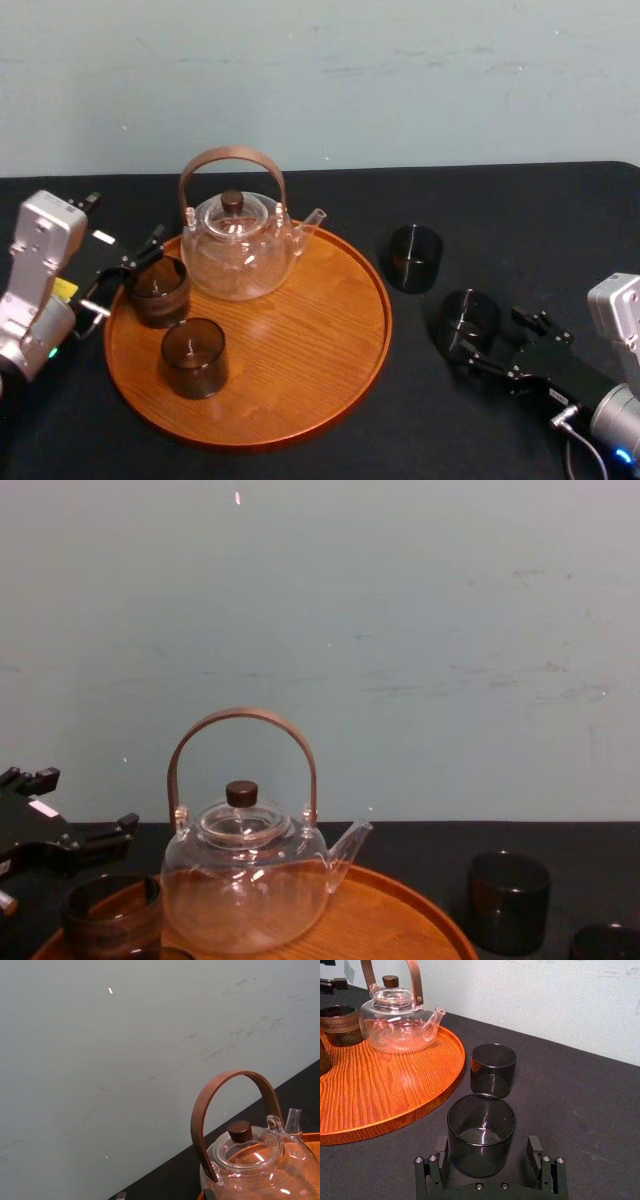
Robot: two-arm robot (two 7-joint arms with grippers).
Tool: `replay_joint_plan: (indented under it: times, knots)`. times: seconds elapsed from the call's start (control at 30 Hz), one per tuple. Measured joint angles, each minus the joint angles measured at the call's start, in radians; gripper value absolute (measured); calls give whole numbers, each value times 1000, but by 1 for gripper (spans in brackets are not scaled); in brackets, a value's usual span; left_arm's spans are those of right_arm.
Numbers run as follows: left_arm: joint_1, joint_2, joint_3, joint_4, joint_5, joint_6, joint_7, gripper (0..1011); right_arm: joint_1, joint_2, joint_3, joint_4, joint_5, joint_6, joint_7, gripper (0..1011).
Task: Pick up the glass from the table and place it on the tray.
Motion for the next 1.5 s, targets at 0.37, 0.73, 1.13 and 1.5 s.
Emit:
replay_joint_plan:
  times: [0.37, 0.73, 1.13, 1.5]
  knots:
    - [0, 0, 0, 0, 0, 0, 0, 1001, 37, -35, -5, 39, -27, 10, 38, 1002]
    - [0, 0, 0, 0, 0, 0, 0, 1001, 103, -87, -16, 114, -54, 20, 77, 1002]
    - [0, 0, 0, 0, 0, 0, 0, 1001, 154, -131, -19, 191, -76, 0, 122, 1002]
    - [0, 0, 0, 0, 0, 0, 0, 1001, 155, -132, -19, 194, -76, -5, 125, 978]
